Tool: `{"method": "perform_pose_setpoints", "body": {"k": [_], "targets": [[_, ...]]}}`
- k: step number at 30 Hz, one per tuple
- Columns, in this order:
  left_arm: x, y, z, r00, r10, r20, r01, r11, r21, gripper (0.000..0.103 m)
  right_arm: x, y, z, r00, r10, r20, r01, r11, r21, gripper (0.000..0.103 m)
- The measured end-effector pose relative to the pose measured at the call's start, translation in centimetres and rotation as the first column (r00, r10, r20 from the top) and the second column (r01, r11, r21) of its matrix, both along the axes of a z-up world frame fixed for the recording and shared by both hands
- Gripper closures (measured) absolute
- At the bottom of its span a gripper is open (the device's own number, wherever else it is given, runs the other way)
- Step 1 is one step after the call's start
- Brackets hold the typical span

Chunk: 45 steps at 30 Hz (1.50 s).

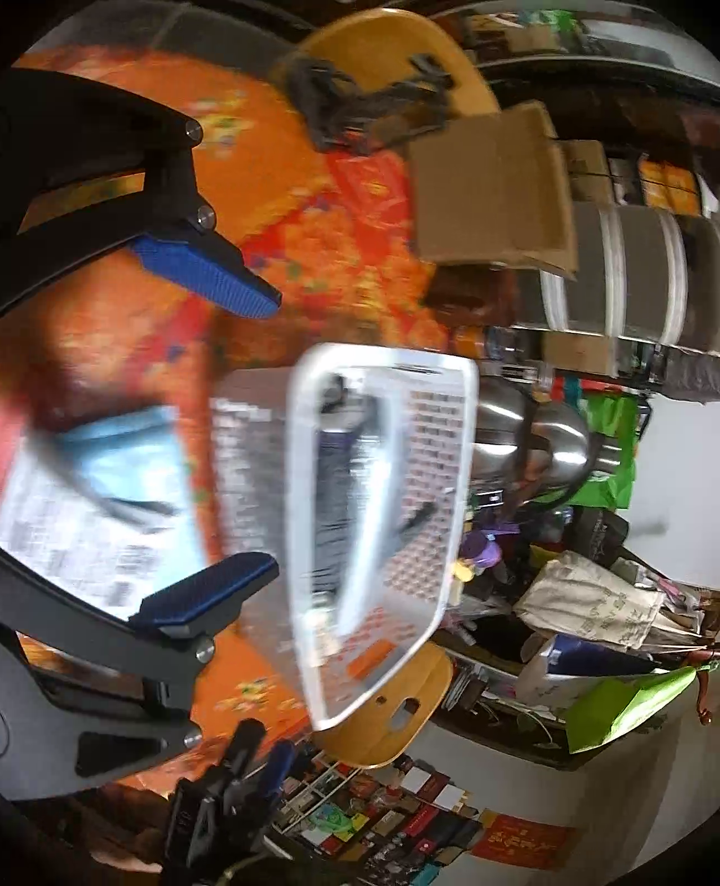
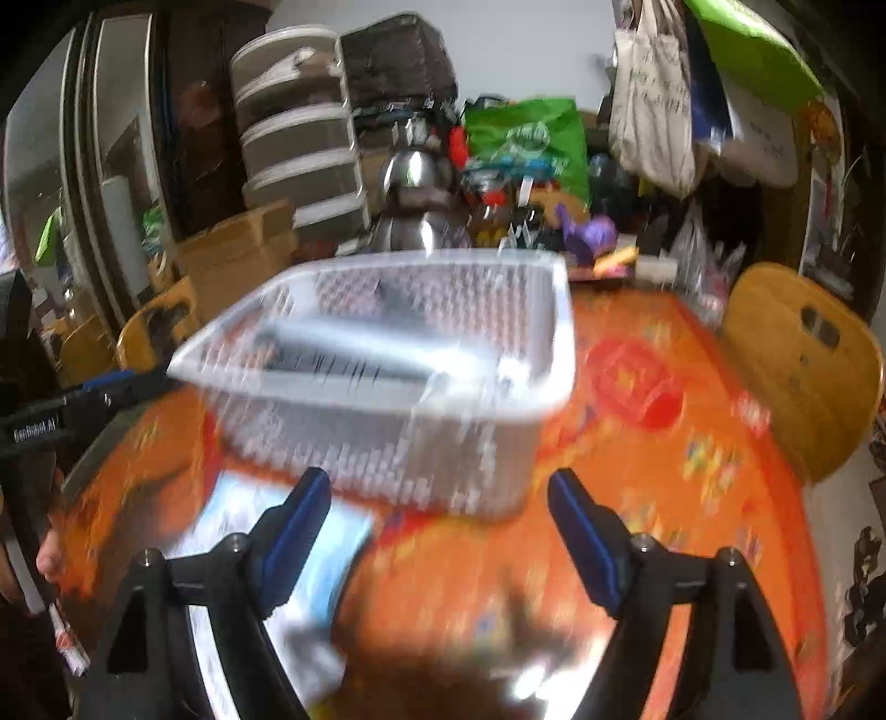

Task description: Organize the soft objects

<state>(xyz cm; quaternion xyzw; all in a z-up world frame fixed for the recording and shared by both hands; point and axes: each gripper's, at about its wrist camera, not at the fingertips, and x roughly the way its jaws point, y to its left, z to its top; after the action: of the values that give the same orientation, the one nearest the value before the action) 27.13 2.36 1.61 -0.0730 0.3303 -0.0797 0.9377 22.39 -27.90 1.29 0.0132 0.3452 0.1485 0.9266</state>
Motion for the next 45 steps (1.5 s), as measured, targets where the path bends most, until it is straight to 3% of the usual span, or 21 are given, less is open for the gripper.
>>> {"method": "perform_pose_setpoints", "body": {"k": [8, 11, 16, 20, 23, 28, 30, 32, 34, 40, 45], "targets": [[-7.3, 0.5, -6.1, 0.995, -0.040, -0.087, 0.036, 0.998, -0.042, 0.017, -6.8, 1.5, -5.5, 0.995, 0.060, -0.078, -0.057, 0.998, 0.034, 0.022], [-8.2, -0.7, -8.7, 0.988, -0.075, -0.138, 0.066, 0.995, -0.070, 0.017, -7.7, 2.7, -7.0, 0.988, 0.123, -0.093, -0.117, 0.991, 0.064, 0.022], [-8.3, -2.2, -10.6, 0.979, -0.105, -0.174, 0.099, 0.994, -0.045, 0.017, -7.5, 3.5, -7.1, 0.984, 0.137, -0.114, -0.129, 0.989, 0.076, 0.027], [-8.1, -2.2, -10.2, 0.978, -0.116, -0.173, 0.107, 0.992, -0.060, 0.017, -6.5, 4.5, -7.8, 0.971, 0.167, -0.169, -0.157, 0.985, 0.071, 0.049], [-8.0, -2.6, -10.3, 0.978, -0.121, -0.169, 0.114, 0.992, -0.049, 0.017, -6.2, 5.0, -7.8, 0.973, 0.162, -0.166, -0.155, 0.986, 0.055, 0.051], [-7.1, -3.7, -10.2, 0.973, -0.147, -0.176, 0.147, 0.989, -0.012, 0.018, -6.2, 5.6, -7.9, 0.976, 0.156, -0.153, -0.153, 0.988, 0.032, 0.064], [-7.4, -4.2, -10.1, 0.976, -0.142, -0.167, 0.147, 0.989, 0.018, 0.031, -6.4, 5.6, -7.7, 0.982, 0.135, -0.136, -0.134, 0.991, 0.012, 0.078], [-7.7, -4.7, -9.9, 0.975, -0.161, -0.153, 0.167, 0.985, 0.032, 0.034, -6.6, 5.7, -7.7, 0.986, 0.115, -0.118, -0.117, 0.993, -0.014, 0.087], [-8.0, -5.0, -9.7, 0.978, -0.156, -0.140, 0.165, 0.985, 0.054, 0.037, -6.8, 5.9, -7.6, 0.988, 0.110, -0.106, -0.115, 0.992, -0.042, 0.090], [-8.4, -4.4, -9.5, 0.980, -0.159, -0.122, 0.164, 0.986, 0.027, 0.061, -7.0, 6.1, -7.5, 0.991, 0.105, -0.086, -0.111, 0.992, -0.061, 0.099], [-8.8, -3.1, -9.3, 0.981, -0.171, -0.096, 0.169, 0.985, -0.032, 0.089, -7.6, 5.4, -7.1, 0.994, 0.099, -0.046, -0.101, 0.994, -0.043, 0.101]]}}
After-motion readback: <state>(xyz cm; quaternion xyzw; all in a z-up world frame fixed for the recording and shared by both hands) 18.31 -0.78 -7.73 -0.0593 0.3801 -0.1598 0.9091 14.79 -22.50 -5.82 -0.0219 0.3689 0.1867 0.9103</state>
